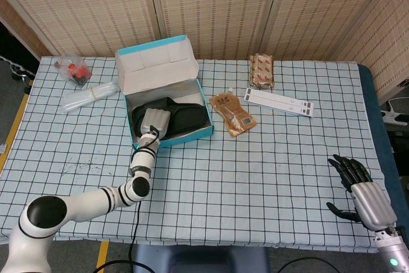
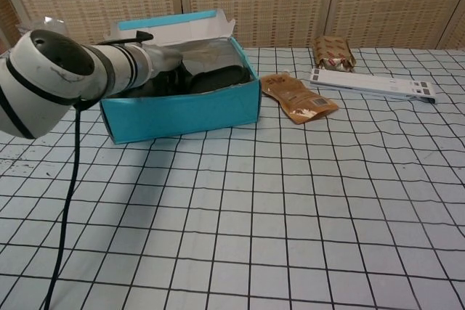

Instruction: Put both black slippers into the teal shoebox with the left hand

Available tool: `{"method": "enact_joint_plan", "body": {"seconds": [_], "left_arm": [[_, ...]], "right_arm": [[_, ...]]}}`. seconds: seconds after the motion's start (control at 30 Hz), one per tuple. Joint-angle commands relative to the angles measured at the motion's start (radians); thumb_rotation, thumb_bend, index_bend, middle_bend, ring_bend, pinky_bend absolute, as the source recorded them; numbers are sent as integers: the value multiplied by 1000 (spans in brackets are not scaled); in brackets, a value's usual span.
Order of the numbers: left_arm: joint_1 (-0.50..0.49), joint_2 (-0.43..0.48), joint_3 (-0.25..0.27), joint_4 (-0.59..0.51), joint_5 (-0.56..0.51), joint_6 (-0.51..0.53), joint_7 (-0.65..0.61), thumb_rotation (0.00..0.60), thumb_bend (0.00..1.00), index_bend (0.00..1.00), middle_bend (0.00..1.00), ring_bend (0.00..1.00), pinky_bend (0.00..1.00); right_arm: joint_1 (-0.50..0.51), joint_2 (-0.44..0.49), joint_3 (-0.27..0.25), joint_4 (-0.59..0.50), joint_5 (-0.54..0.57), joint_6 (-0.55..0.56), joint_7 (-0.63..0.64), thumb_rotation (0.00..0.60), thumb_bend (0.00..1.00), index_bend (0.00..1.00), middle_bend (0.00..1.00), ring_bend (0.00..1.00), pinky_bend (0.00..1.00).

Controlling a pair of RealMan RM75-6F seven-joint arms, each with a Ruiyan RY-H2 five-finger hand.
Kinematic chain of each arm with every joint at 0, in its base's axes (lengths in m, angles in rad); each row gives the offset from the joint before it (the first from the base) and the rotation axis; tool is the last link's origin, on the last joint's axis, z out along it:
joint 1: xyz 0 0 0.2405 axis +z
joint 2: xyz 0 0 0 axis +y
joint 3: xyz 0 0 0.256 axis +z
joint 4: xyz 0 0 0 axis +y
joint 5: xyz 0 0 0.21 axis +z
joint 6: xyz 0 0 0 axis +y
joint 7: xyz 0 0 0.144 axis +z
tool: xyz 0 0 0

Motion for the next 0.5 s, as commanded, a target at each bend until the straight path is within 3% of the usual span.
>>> {"method": "enact_joint_plan", "body": {"seconds": [0.03, 0.33, 0.5], "left_arm": [[48, 51, -27, -58, 87, -46, -119, 600, 489, 0, 107, 183, 548], [58, 117, -4, -106, 72, -126, -163, 600, 441, 0, 0, 4, 364], [43, 158, 12, -136, 54, -178, -200, 600, 431, 0, 0, 0, 287]], "right_arm": [[-1, 0, 0, -1, -1, 2, -2, 600, 118, 0, 0, 0, 0], [-3, -3, 0, -5, -1, 4, -12, 600, 118, 0, 0, 0, 0], [-4, -2, 1, -5, 1, 6, -13, 600, 118, 0, 0, 0, 0]]}}
